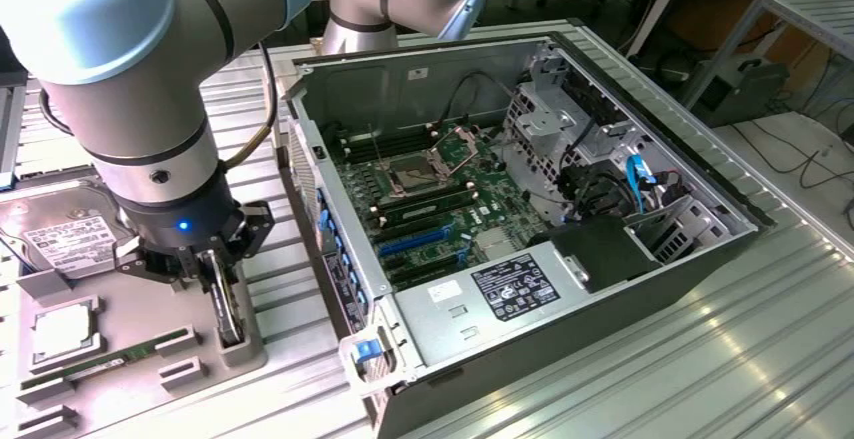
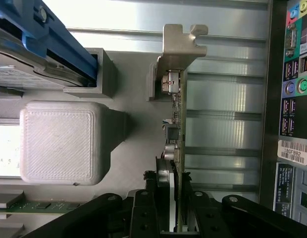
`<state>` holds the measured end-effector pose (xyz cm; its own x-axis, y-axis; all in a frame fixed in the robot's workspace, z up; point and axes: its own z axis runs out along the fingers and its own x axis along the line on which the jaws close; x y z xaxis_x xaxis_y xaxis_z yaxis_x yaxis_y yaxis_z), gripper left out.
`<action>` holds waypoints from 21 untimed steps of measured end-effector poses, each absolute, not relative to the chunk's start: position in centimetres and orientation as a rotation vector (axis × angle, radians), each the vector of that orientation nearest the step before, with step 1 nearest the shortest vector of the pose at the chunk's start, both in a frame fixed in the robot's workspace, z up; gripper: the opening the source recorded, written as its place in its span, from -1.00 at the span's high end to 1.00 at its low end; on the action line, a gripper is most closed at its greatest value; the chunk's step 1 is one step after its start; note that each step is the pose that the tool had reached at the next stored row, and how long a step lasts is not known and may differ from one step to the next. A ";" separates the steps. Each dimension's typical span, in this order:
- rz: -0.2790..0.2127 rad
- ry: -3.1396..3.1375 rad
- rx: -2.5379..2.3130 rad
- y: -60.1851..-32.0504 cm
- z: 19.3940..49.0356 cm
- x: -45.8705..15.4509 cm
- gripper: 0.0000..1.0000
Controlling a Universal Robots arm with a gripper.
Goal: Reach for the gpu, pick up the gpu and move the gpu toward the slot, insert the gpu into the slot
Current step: 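Pick up the gpu and move the gpu toward the slot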
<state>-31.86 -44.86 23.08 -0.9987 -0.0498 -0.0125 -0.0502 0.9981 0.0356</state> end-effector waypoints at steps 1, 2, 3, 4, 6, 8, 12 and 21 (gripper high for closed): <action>0.056 3.128 -0.078 -44.9 23.1 -31.9 0.41; 0.056 3.128 -0.078 -44.9 23.1 -31.9 0.41; 0.056 3.128 -0.078 -44.9 23.1 -31.9 0.41; 0.056 3.128 -0.078 -44.9 23.1 -31.9 0.41; 0.056 3.128 -0.078 -44.9 23.1 -31.9 0.41; 0.056 3.128 -0.078 -44.9 23.1 -31.9 0.44; 0.056 3.128 -0.078 -44.9 23.1 -31.9 0.44; 0.056 3.128 -0.078 -44.9 23.1 -31.9 0.44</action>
